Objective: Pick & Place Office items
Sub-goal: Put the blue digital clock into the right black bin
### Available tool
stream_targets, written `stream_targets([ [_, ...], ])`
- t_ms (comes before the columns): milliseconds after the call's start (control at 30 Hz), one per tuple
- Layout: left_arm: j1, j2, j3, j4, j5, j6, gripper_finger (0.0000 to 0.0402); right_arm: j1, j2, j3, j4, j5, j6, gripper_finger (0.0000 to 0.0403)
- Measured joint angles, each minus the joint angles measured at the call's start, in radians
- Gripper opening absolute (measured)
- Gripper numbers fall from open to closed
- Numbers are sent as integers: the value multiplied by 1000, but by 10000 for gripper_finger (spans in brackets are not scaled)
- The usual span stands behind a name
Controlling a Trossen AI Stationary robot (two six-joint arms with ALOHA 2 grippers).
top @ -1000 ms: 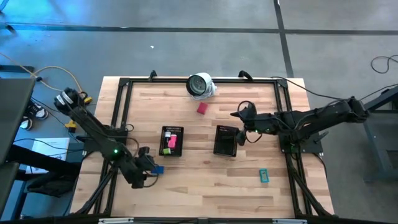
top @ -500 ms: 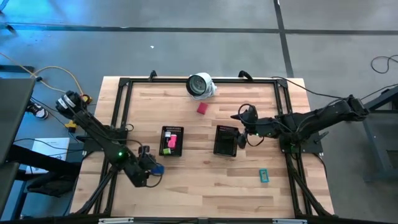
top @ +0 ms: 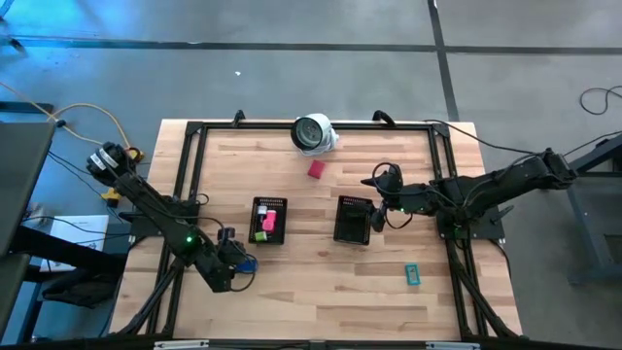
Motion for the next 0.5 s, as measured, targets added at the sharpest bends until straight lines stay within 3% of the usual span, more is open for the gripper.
stream_targets([
  [500, 0, 65, 0, 24, 3, 2, 207, 0, 0, 0, -5, -5, 4, 309],
])
